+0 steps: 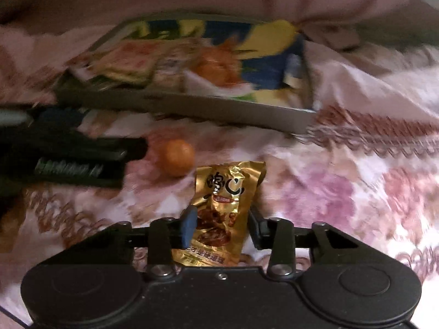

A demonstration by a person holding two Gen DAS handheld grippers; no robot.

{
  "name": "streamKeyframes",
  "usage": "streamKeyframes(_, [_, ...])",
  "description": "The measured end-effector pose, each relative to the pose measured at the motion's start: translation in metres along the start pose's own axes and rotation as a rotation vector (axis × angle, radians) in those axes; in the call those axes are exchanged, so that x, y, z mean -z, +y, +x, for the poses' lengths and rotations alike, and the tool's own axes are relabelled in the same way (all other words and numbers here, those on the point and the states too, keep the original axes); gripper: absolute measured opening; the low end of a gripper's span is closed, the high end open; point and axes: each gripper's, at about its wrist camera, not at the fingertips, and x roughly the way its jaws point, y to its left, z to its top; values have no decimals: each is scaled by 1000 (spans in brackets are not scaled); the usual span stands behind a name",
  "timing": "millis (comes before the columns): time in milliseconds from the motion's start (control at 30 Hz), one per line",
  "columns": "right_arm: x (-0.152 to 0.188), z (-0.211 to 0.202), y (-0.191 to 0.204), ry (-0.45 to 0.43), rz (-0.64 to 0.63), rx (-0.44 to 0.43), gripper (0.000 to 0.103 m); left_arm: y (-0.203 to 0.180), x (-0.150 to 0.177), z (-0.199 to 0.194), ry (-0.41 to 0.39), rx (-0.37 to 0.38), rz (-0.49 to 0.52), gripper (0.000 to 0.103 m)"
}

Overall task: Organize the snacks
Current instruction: 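Close the right gripper on the gold sweet packet while the left lowers around the orange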

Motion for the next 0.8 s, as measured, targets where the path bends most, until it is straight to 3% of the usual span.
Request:
streamKeyframes(267, [-8,3,-20,28,91,11,41,-18,8,6,-52,80,140,102])
streamKeyframes(433, [-14,3,-30,44,167,-12,37,-21,6,12,-67,127,165,99])
streamKeyframes(700, [-14,3,-37,58,229,-40,37,-29,8,19,-64,181,218,77])
streamKeyframes(800, [-13,6,-38,60,241,-53,39,-33,8,19,-64,204,227,63])
